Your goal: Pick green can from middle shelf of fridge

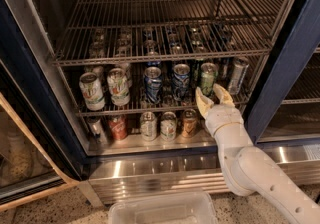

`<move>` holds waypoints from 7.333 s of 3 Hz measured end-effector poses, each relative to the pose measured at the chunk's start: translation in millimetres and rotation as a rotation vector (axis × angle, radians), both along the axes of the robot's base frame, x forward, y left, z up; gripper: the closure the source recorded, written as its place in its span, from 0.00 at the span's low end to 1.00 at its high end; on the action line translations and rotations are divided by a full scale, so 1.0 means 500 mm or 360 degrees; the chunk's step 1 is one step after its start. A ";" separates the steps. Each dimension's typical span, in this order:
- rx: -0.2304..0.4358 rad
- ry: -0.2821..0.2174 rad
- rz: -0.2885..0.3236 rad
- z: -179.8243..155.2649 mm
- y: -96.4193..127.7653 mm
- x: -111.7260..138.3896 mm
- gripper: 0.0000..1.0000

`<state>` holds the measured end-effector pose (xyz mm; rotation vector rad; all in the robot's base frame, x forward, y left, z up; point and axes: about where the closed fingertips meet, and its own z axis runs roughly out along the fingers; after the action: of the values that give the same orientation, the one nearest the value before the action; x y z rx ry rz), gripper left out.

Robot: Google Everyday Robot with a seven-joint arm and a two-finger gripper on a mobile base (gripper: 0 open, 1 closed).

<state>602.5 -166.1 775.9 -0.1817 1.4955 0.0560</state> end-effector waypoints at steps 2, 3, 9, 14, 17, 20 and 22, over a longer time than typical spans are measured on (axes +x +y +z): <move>-0.0005 0.0018 -0.0010 -0.006 -0.007 0.031 0.47; -0.0006 0.0024 -0.0012 -0.007 -0.008 0.035 0.41; -0.0022 0.0077 -0.0074 -0.010 -0.026 0.130 0.40; 0.0004 0.0111 -0.0179 -0.030 -0.069 0.173 0.43; 0.0010 0.0115 -0.0179 -0.033 -0.071 0.174 1.00; -0.0016 0.0157 -0.0019 -0.003 -0.030 0.042 1.00; -0.0060 0.0137 0.0076 0.038 -0.011 -0.029 1.00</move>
Offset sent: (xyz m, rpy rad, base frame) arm 0.0230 -0.0071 -0.0062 -0.0052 0.0225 -0.0120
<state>588.0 -171.7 794.8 -0.2482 1.5789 0.0747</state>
